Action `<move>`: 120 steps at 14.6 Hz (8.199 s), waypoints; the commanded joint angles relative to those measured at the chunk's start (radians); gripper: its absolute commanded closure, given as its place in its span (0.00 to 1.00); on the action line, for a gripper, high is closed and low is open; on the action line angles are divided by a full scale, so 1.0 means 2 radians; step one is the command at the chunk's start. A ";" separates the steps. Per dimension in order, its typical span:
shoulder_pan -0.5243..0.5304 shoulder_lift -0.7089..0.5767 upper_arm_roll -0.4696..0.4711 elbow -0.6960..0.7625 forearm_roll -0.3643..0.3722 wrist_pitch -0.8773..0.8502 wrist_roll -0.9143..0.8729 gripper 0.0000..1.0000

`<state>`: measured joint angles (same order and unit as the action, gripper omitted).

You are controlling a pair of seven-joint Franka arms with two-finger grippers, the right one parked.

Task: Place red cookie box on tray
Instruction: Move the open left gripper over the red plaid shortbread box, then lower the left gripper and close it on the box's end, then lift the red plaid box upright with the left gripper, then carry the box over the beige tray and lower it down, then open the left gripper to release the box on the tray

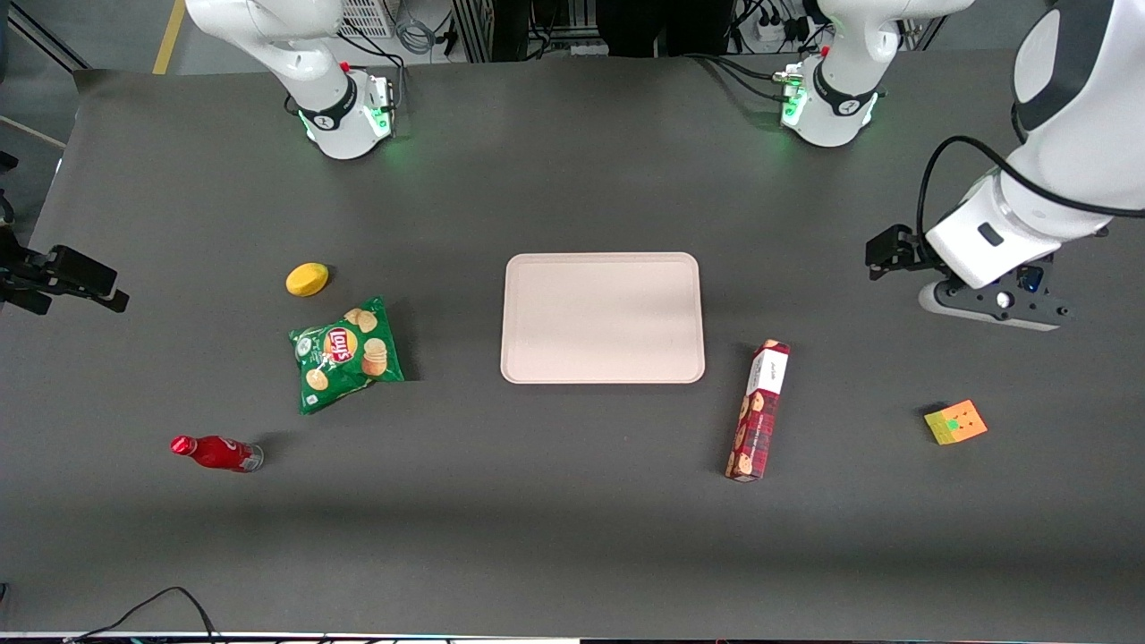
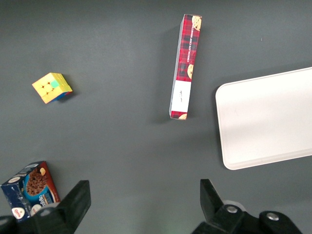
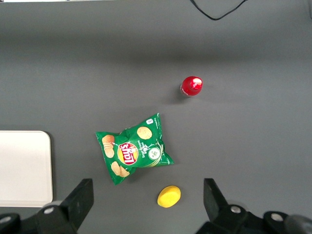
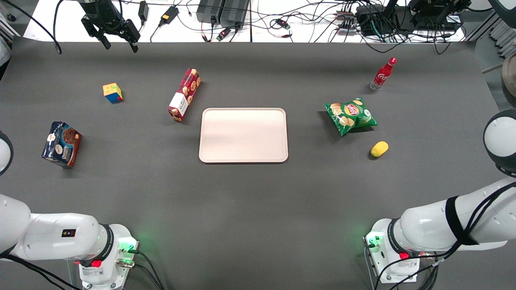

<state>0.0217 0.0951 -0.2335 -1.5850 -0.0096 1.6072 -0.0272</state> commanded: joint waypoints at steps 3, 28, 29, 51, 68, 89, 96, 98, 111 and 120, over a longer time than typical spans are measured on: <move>-0.002 0.034 -0.034 0.021 -0.002 0.020 0.033 0.00; -0.024 0.264 -0.056 -0.062 0.112 0.364 -0.009 0.00; -0.024 0.268 -0.056 -0.062 0.113 0.374 -0.009 0.00; -0.025 0.193 -0.074 0.032 0.159 0.188 -0.004 1.00; -0.031 0.148 -0.221 -0.004 0.085 0.101 -0.383 1.00; -0.037 0.169 -0.215 -0.257 0.240 0.418 -0.454 1.00; -0.037 0.184 -0.197 -0.275 0.249 0.457 -0.455 1.00; -0.037 0.189 -0.195 -0.275 0.249 0.457 -0.455 0.76; -0.035 0.168 -0.201 -0.245 0.243 0.423 -0.455 0.00; -0.028 0.091 -0.240 0.060 0.138 -0.026 -0.336 0.00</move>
<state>-0.0447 0.3199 -0.7372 -1.5846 0.2938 1.7055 -0.8289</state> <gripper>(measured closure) 0.000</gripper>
